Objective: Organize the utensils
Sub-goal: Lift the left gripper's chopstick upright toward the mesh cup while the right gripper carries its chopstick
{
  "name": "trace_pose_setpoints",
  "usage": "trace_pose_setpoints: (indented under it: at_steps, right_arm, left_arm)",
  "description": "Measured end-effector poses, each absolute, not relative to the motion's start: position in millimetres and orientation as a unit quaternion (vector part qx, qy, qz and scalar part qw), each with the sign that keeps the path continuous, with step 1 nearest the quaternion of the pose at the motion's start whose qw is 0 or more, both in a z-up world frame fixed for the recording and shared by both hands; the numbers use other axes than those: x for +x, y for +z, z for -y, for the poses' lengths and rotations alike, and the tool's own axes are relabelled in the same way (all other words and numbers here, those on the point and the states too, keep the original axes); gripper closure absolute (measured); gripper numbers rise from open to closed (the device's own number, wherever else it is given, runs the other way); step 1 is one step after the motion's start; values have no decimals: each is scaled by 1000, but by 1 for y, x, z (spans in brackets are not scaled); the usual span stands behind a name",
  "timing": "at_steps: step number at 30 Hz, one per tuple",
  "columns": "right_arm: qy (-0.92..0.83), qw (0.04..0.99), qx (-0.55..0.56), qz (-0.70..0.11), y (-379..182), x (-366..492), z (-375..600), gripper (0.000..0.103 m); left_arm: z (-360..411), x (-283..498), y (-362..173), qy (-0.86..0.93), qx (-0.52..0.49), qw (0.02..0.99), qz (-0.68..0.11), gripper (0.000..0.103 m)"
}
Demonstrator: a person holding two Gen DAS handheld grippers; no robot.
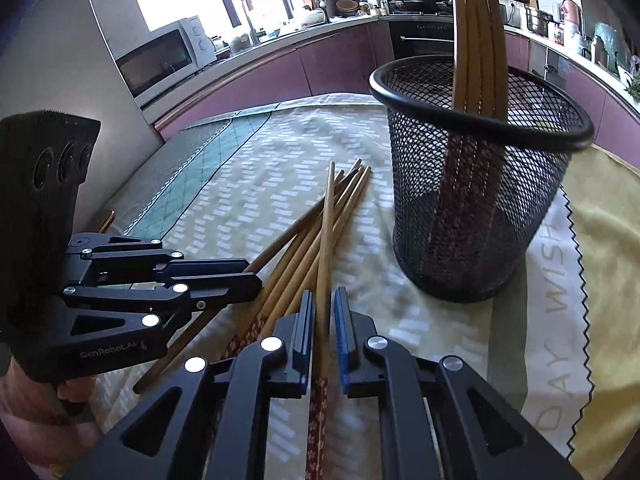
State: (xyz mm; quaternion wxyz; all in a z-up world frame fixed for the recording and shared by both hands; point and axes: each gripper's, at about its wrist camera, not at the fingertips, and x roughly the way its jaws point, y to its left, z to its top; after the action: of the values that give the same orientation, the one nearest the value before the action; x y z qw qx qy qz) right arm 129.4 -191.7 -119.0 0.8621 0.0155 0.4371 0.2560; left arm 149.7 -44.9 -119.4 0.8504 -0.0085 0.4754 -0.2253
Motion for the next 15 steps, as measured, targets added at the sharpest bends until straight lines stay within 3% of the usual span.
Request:
trace_pose_setpoints:
  at_steps: [15]
  right_arm:
    - [274, 876, 19, -396, -90, 120, 206, 97]
  left_arm:
    - [47, 157, -99, -232, -20, 859, -456, 96]
